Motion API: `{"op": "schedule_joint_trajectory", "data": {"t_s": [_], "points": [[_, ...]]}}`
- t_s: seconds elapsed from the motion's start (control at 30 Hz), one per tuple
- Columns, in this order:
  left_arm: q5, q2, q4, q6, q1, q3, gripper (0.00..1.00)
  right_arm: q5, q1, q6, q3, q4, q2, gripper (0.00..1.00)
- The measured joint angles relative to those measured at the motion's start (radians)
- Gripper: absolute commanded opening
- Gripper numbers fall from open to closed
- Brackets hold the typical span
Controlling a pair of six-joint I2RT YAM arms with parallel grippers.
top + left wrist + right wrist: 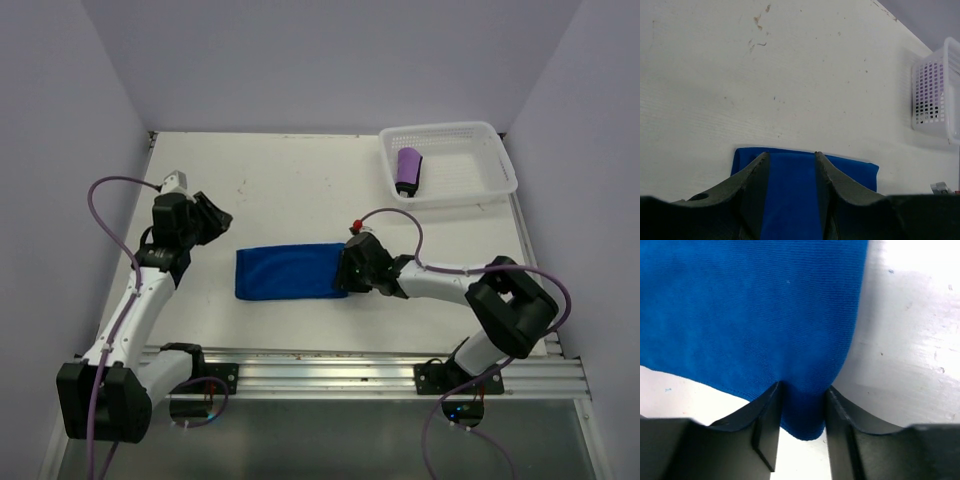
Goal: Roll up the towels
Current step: Roll the towel
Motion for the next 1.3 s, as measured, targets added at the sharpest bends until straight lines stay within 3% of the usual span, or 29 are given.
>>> {"op": "schedule_joint_trajectory", "data": {"t_s": [0.37,0.57,1.07,1.3], "points": [[0.031,0.002,0.023,-0.007,-0.016,-0.006,0.45,0.055,0.005,0.018,-0.01,-0.068,-0.028,0.0],[0.024,0.015,0.065,-0.03,-0.1,-0.026,0.45,0.091,0.002,-0.006,-0.01,-0.155,-0.068,0.0],[-0.024,0.232,0.262,-0.147,-0.508,-0.077,0.45,0.145,-0.05,-0.06,-0.05,-0.305,-0.201,0.0],[-0.034,0.307,0.321,-0.185,-0.587,-0.124,0.45,0.162,-0.048,-0.107,-0.025,-0.363,-0.202,0.0]]}}
